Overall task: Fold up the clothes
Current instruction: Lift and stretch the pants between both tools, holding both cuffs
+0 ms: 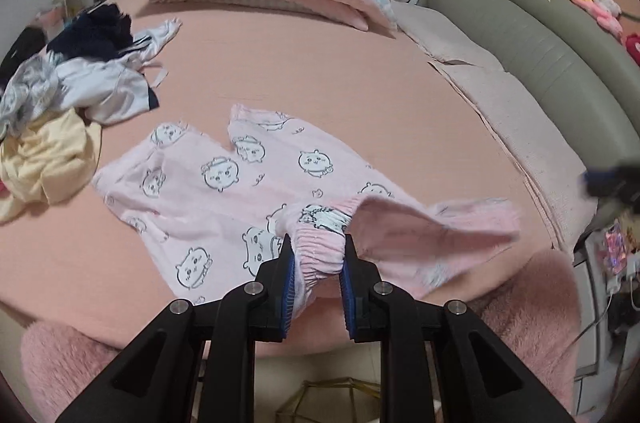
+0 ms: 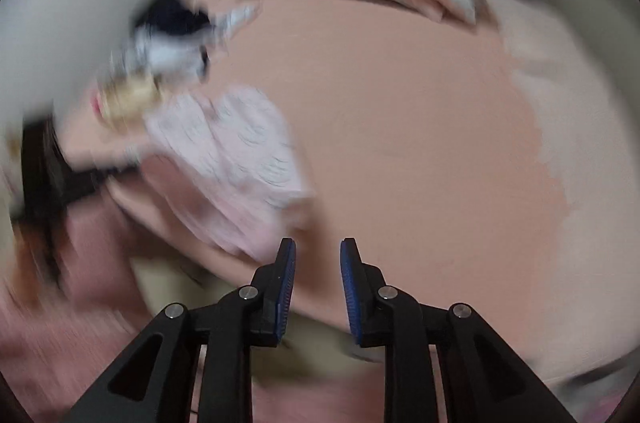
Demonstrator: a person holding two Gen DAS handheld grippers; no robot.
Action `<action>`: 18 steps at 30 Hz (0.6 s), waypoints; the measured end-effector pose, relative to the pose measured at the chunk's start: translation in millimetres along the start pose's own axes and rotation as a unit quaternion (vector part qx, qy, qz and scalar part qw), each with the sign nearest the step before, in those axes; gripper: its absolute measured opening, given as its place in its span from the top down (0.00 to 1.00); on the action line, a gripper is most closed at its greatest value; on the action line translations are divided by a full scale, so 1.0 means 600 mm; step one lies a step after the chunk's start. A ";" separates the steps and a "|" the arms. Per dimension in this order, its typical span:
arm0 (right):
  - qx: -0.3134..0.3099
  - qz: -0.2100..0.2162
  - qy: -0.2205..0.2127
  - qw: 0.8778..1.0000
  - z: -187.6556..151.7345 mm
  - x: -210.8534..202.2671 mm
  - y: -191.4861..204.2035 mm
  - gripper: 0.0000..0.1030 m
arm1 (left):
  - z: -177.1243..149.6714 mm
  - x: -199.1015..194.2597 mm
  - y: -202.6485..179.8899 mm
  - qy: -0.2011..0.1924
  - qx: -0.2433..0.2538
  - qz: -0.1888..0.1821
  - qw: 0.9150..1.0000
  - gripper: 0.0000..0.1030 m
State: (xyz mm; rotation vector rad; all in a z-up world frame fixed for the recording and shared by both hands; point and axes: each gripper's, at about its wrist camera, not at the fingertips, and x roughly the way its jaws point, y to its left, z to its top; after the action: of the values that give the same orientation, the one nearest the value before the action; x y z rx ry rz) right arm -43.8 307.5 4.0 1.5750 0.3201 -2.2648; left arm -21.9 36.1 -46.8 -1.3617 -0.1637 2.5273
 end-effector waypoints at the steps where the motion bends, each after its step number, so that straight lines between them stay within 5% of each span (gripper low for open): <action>1: -0.037 -0.023 0.021 0.999 0.010 -0.028 -0.007 0.77 | 0.003 0.000 -0.001 -0.001 0.002 0.000 1.000 0.83; 3: -0.053 -0.030 0.030 0.998 0.027 -0.057 -0.003 0.75 | 0.001 -0.002 -0.004 -0.007 0.004 0.000 1.000 0.83; 5: -0.041 -0.011 0.011 0.999 0.037 -0.053 0.015 0.53 | -0.002 -0.001 -0.003 -0.010 -0.002 0.002 1.000 0.83; 6: -0.030 0.008 -0.003 1.000 0.037 -0.038 0.029 0.51 | -0.004 0.002 -0.001 -0.009 -0.008 0.002 1.000 0.83; 10: 0.012 0.092 -0.014 0.996 -0.016 0.113 0.118 0.50 | -0.012 0.014 0.011 0.003 -0.017 0.010 1.000 0.83; 14: 0.012 0.060 0.005 0.998 -0.057 0.232 0.190 0.50 | -0.019 0.029 0.017 0.019 -0.009 0.021 1.000 0.83; 18: 0.035 -0.021 0.010 0.999 -0.065 0.302 0.190 0.50 | -0.033 0.036 0.027 0.028 -0.014 0.023 0.999 0.83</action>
State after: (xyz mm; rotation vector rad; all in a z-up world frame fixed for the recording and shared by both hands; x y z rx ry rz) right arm -19.6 189.1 -177.2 1.6411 0.2842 -2.3185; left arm -19.7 26.4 -78.5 -1.4629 -0.1595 2.5305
